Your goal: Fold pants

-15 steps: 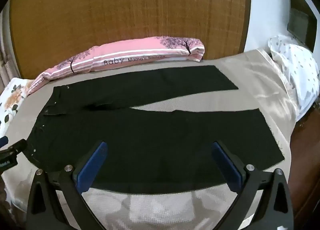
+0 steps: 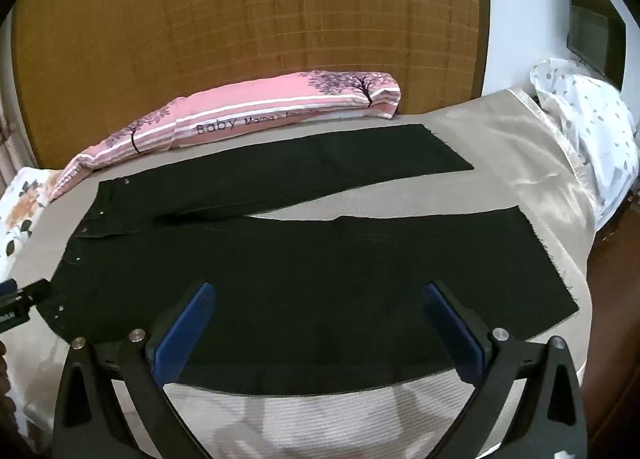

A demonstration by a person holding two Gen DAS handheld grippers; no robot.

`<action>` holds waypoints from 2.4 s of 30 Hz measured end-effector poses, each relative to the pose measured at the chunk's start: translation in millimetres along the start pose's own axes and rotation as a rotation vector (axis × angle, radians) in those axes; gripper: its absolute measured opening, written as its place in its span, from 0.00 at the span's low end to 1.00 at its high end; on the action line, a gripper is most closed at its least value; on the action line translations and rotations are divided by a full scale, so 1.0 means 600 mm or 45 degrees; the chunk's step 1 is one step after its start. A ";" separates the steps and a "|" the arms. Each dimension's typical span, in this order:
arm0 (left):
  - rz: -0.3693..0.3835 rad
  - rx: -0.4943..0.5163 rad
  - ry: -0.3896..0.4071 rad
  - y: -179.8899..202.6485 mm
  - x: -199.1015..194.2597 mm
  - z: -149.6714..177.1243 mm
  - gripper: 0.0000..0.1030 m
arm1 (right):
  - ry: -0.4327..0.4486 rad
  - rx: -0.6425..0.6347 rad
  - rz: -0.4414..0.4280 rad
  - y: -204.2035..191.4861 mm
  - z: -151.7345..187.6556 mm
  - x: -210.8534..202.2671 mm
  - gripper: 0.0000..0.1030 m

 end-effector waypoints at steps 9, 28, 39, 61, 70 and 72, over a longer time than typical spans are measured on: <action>0.031 0.015 0.033 0.026 -0.010 -0.013 0.93 | 0.011 0.003 0.011 0.010 0.010 0.006 1.00; 0.030 0.035 -0.023 0.042 -0.003 0.002 0.93 | 0.001 0.035 0.058 0.021 -0.001 0.009 1.00; -0.023 0.009 -0.015 0.026 -0.012 0.005 0.93 | 0.003 0.041 0.045 0.024 -0.003 0.003 1.00; -0.058 -0.002 -0.021 0.026 -0.016 0.019 0.93 | 0.015 0.029 0.037 0.018 -0.003 0.002 1.00; -0.047 -0.006 -0.013 0.023 -0.021 0.022 0.93 | 0.035 0.027 0.045 0.018 -0.004 -0.003 1.00; -0.046 0.002 -0.011 0.025 -0.022 0.023 0.93 | 0.037 0.028 0.046 0.017 -0.005 -0.001 1.00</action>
Point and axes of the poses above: each gripper's, at about its wrist camera, not at the fingertips, and x roughly the way its jaws point, y to its right, z to its underside, the point moved 2 cm from there along x, roughly the way its jaws point, and after that the axes turned 3 degrees about y, right-handed, at the moved point
